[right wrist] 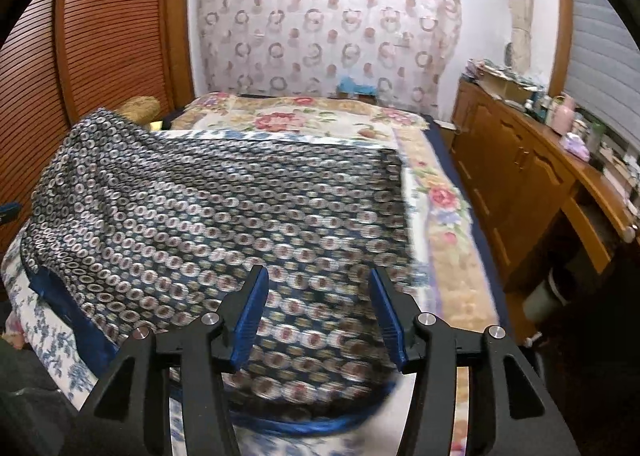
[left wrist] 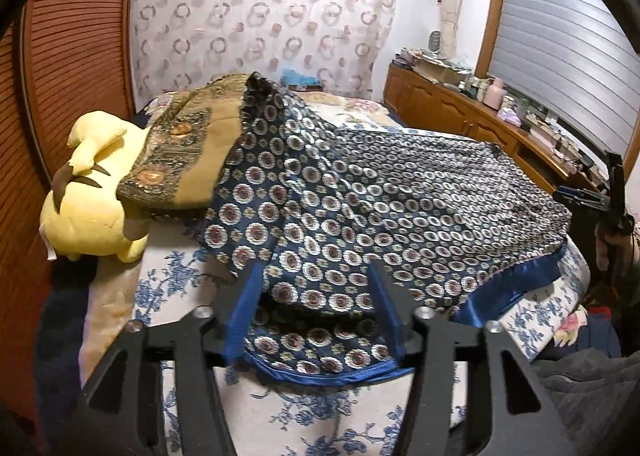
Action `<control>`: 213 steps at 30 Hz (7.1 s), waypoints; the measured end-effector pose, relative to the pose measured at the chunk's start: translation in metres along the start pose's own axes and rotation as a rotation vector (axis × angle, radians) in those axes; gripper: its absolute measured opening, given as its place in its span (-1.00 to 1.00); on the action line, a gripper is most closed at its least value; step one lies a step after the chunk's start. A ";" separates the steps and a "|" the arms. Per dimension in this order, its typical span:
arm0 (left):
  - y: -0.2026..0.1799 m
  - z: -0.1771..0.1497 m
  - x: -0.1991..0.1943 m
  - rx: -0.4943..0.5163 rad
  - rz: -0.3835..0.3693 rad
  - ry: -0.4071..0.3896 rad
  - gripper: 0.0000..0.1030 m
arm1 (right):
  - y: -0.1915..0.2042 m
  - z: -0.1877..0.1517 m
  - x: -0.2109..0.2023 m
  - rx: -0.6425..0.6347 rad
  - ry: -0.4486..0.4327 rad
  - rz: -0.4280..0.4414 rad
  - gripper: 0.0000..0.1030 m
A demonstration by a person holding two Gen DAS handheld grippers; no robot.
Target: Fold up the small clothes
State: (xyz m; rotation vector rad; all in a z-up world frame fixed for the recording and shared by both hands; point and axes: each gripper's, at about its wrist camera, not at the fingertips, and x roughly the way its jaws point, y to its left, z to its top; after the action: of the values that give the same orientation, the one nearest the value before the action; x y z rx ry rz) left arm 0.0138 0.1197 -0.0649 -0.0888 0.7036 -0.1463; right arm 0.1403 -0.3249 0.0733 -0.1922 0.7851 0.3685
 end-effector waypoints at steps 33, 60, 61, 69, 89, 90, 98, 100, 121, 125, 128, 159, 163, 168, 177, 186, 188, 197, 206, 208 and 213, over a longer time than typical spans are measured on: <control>0.047 -0.014 0.031 -0.177 0.036 0.042 0.26 | 0.081 -0.011 0.088 -0.147 0.128 0.166 0.24; 0.038 -0.008 0.056 -0.148 -0.045 0.092 -0.45 | 0.082 -0.012 0.084 -0.148 0.129 0.174 0.38; 0.038 -0.007 0.056 -0.147 -0.050 0.090 -0.60 | 0.082 -0.012 0.084 -0.149 0.129 0.173 0.38; 0.023 0.003 0.036 -0.105 -0.082 0.000 -0.89 | 0.082 -0.012 0.084 -0.148 0.129 0.173 0.38; -0.056 0.079 0.020 0.074 -0.243 -0.132 -0.90 | 0.077 -0.013 0.081 -0.113 0.130 0.182 0.38; -0.063 0.085 0.022 0.090 -0.252 -0.136 -0.90 | 0.075 -0.012 0.079 -0.110 0.129 0.177 0.38; -0.113 0.116 0.043 0.173 -0.368 -0.118 -0.90 | 0.045 -0.007 0.042 -0.068 0.054 0.109 0.38; -0.130 0.120 0.052 0.202 -0.384 -0.102 -0.89 | 0.036 -0.007 0.033 -0.049 0.039 0.097 0.38; -0.218 0.127 0.072 0.337 -0.481 -0.026 -0.25 | 0.007 -0.025 0.006 0.030 0.000 0.063 0.38; -0.215 0.122 0.068 0.344 -0.463 -0.020 0.03 | 0.007 -0.022 0.011 0.028 0.004 0.072 0.38; -0.206 0.118 0.064 0.348 -0.435 -0.034 0.26 | 0.009 -0.019 0.012 0.025 0.002 0.082 0.38; -0.107 0.084 0.074 0.151 -0.233 -0.062 0.34 | 0.079 0.005 0.121 -0.155 0.137 0.163 0.04; -0.108 0.081 0.075 0.156 -0.234 -0.061 0.34 | 0.077 0.008 0.116 -0.149 0.079 0.176 -0.80; -0.112 0.080 0.076 0.164 -0.241 -0.055 0.34 | 0.068 0.011 0.092 -0.118 -0.012 0.189 -0.89; -0.121 0.078 0.075 0.179 -0.254 -0.053 0.34 | 0.030 0.011 0.058 -0.056 -0.074 0.106 -0.90; -0.128 0.077 0.073 0.183 -0.254 -0.057 0.34 | 0.009 -0.005 0.049 -0.020 -0.027 0.004 -0.90; -0.129 0.077 0.073 0.187 -0.254 -0.057 0.34 | 0.008 -0.007 0.049 -0.013 -0.021 -0.009 -0.90; -0.133 0.073 0.074 0.193 -0.254 -0.053 0.34 | 0.031 0.002 0.056 -0.036 0.046 -0.029 -0.65; -0.138 0.069 0.074 0.198 -0.256 -0.050 0.34 | 0.048 0.015 0.023 -0.106 -0.016 0.012 0.08; -0.140 0.067 0.075 0.200 -0.257 -0.047 0.34 | 0.056 0.020 0.021 -0.125 -0.026 0.027 0.09; -0.142 0.065 0.078 0.201 -0.260 -0.036 0.34 | 0.075 0.035 0.041 -0.179 -0.005 0.074 0.10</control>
State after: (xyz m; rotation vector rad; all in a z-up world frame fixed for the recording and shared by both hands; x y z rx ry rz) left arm 0.0994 -0.0307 -0.0468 0.0100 0.6358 -0.4625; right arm 0.1604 -0.2354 0.0654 -0.3300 0.7556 0.5090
